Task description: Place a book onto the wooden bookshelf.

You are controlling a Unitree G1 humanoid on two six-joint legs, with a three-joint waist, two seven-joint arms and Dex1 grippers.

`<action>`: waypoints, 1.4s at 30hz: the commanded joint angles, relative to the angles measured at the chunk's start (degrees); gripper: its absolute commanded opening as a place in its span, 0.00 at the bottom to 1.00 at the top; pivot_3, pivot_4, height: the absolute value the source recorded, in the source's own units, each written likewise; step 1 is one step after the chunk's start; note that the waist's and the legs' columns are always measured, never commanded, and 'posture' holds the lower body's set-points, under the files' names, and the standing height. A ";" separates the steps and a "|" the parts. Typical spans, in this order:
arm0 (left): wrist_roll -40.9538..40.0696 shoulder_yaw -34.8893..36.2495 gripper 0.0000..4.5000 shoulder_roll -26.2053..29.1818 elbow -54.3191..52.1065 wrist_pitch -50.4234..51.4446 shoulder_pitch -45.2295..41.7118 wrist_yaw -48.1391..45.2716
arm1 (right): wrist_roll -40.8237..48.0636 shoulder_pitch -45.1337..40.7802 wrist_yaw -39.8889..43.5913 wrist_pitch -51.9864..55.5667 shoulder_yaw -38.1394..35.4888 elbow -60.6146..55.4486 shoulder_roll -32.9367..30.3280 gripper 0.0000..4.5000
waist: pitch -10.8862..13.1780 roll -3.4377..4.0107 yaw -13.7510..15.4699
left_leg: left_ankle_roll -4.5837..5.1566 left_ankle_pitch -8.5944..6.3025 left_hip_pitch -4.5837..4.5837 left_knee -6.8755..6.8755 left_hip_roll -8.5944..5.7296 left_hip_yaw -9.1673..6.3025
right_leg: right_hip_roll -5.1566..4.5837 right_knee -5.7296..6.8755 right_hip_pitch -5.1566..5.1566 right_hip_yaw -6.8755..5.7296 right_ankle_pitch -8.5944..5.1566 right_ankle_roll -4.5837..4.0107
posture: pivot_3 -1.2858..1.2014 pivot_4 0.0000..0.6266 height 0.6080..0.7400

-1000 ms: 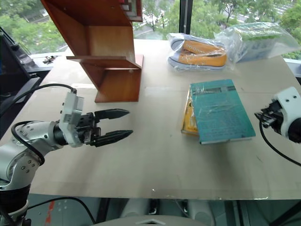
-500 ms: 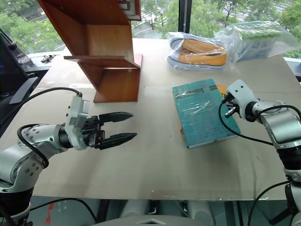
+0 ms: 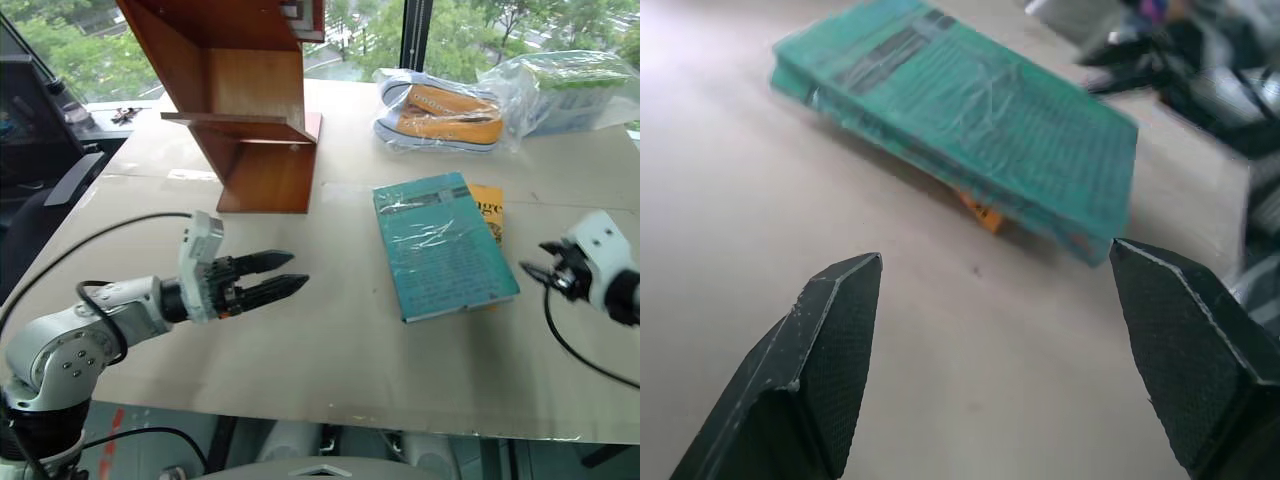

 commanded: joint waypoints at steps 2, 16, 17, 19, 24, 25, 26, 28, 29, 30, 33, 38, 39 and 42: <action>-14.07 0.00 0.83 -8.74 13.84 10.51 -8.34 17.46 | 15.53 10.52 7.96 1.74 -17.43 -13.34 3.63 0.92 | -0.01 0.01 -1.07 | 0.01 -0.01 0.09 0.01 -0.03 -0.05 | 0.01 0.10 0.04 0.06 0.06 0.01 | 0.52 0.24 1.00; -14.72 2.22 0.83 -31.19 50.44 11.46 -27.05 36.72 | 24.39 19.04 -0.95 0.53 -16.70 -30.33 10.08 1.00 | -0.02 -0.21 -1.20 | -0.02 0.02 0.78 0.16 -0.12 -0.13 | 0.15 0.02 0.82 0.07 0.23 0.03 | 0.52 0.24 1.00; -14.55 2.92 0.83 -32.27 52.10 11.26 -28.11 36.33 | 23.84 19.78 -1.16 0.01 -16.25 -30.92 10.43 1.00 | -0.02 -0.21 -1.18 | -0.02 0.02 0.73 0.15 -0.15 -0.18 | 0.14 -0.03 0.82 0.02 0.22 0.03 | 0.52 0.24 1.00; -11.82 2.71 0.83 -33.39 54.77 10.12 -30.10 34.13 | 22.74 20.90 -1.62 -1.39 -15.60 -31.75 11.38 1.00 | -0.01 -0.22 -1.12 | -0.02 0.02 0.71 0.15 -0.17 -0.18 | 0.10 -0.06 0.81 0.01 0.20 0.06 | 0.52 0.24 1.00; -6.36 2.10 0.83 -35.72 60.45 10.35 -34.00 27.76 | 20.73 22.92 -2.01 -4.12 -14.13 -31.60 12.42 1.00 | -0.01 -0.22 -1.32 | -0.01 0.02 0.69 0.12 -0.24 -0.19 | 0.09 -0.09 0.80 0.00 0.18 0.09 | 0.52 0.24 1.00; -5.46 1.94 0.83 -36.01 61.05 10.80 -34.37 26.43 | 20.45 23.22 -2.12 -4.59 -13.94 -31.50 12.58 1.00 | -0.01 -0.22 -1.37 | -0.01 0.02 0.71 0.10 -0.26 -0.20 | 0.10 -0.09 0.80 0.00 0.18 0.10 | 0.52 0.24 1.00; -4.10 1.51 0.83 -36.47 61.68 10.92 -34.69 25.41 | 19.93 23.59 -1.88 -5.26 -14.01 -30.93 12.66 1.00 | -0.01 -0.22 -1.41 | -0.01 0.02 0.71 0.09 -0.27 -0.20 | 0.10 -0.08 0.79 -0.01 0.18 0.10 | 0.52 0.24 1.00; -2.54 1.55 0.71 -37.11 62.22 11.81 -34.56 23.40 | 19.11 24.33 -1.19 -6.51 -14.43 -29.43 12.72 1.00 | -0.01 -0.22 -1.44 | -0.02 0.02 0.72 0.08 -0.27 -0.21 | 0.10 -0.07 0.79 -0.01 0.17 0.11 | 0.52 0.24 1.00; -1.77 1.67 0.63 -37.04 62.26 12.22 -34.39 22.61 | 18.86 24.67 -1.15 -6.93 -14.34 -29.29 12.78 1.00 | -0.01 -0.22 -1.43 | -0.01 0.02 0.72 0.08 -0.27 -0.22 | 0.09 -0.07 0.79 -0.01 0.17 0.11 | 0.52 0.24 1.00; -0.96 1.75 0.54 -36.82 62.19 12.48 -34.16 21.91 | 18.79 24.86 -1.21 -7.24 -14.22 -29.19 12.81 1.00 | -0.01 -0.21 -1.42 | -0.02 0.02 0.72 0.08 -0.27 -0.22 | 0.09 -0.07 0.79 -0.01 0.17 0.11 | 0.52 0.24 1.00; -0.55 3.96 0.23 -36.69 62.22 13.47 -33.84 20.67 | 18.52 25.07 -1.49 -8.08 -13.42 -28.65 12.76 1.00 | -0.01 -0.21 -1.43 | -0.02 0.02 0.72 0.07 -0.26 -0.23 | 0.07 -0.07 0.79 -0.01 0.17 0.11 | 0.52 0.24 1.00; -1.56 6.81 0.01 -35.18 57.49 16.40 -31.44 17.40 | 17.27 24.45 -1.95 -9.22 -11.01 -27.23 12.58 1.00 | -0.01 -0.21 -1.59 | -0.02 0.02 0.72 0.07 -0.25 -0.23 | 0.03 -0.07 0.79 -0.01 0.17 0.11 | 0.52 0.24 1.00; -3.03 8.21 0.01 -34.23 55.47 17.77 -30.53 17.11 | 17.09 24.39 -2.14 -9.39 -10.65 -27.19 12.61 1.00 | -0.01 -0.21 -1.72 | -0.02 0.02 0.73 0.06 -0.24 -0.23 | 0.03 -0.07 0.78 0.00 0.17 0.10 | 0.52 0.24 1.00; -9.74 12.88 0.01 -29.98 46.88 24.09 -27.76 17.87 | 17.76 23.13 -3.24 -9.58 -10.24 -26.81 12.65 1.00 | 0.01 -0.20 -2.25 | -0.04 0.02 0.73 0.01 -0.14 -0.23 | 0.08 -0.04 0.73 0.04 0.17 0.08 | 0.52 0.24 1.00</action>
